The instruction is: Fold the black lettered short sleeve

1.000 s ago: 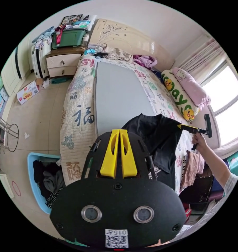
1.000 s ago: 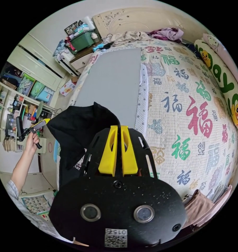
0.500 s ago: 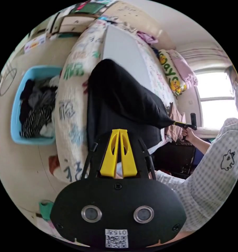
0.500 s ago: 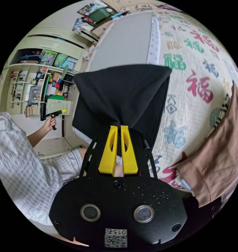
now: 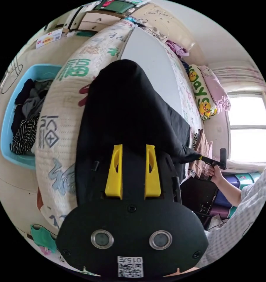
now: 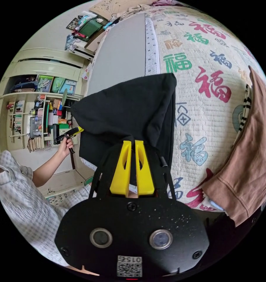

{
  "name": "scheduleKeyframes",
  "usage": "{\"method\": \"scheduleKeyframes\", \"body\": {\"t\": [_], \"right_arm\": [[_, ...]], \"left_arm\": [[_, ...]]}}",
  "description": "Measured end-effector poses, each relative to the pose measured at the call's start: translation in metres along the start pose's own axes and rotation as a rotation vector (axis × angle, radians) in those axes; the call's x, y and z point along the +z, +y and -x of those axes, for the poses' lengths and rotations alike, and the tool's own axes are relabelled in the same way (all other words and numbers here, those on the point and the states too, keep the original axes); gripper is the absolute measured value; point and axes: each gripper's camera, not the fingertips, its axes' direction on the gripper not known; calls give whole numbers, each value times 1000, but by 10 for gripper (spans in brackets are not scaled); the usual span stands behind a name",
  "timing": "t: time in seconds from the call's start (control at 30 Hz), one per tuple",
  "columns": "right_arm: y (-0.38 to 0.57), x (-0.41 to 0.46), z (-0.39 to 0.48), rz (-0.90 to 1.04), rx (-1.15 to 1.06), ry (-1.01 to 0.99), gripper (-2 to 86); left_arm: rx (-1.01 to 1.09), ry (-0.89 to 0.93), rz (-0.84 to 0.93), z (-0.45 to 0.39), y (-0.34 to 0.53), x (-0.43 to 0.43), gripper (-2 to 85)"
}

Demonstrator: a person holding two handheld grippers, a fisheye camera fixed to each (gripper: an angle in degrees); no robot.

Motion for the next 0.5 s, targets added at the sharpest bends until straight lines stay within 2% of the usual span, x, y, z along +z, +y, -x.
{"method": "scheduleKeyframes", "body": {"t": [0.17,0.23,0.33,0.5], "right_arm": [[-18,0,16,1,-13,12,8],[-19,-3,24,6,-17,6,8],[-11,-17,44,23,-73,10,8],[28,-37,81,102,-156,-15,10]], "left_arm": [[52,55,0,-6,2,18,81],[17,184,-4,3,7,19,25],[-96,307,-45,17,22,-3,11],[-134,252,-54,21,65,-59,4]]}}
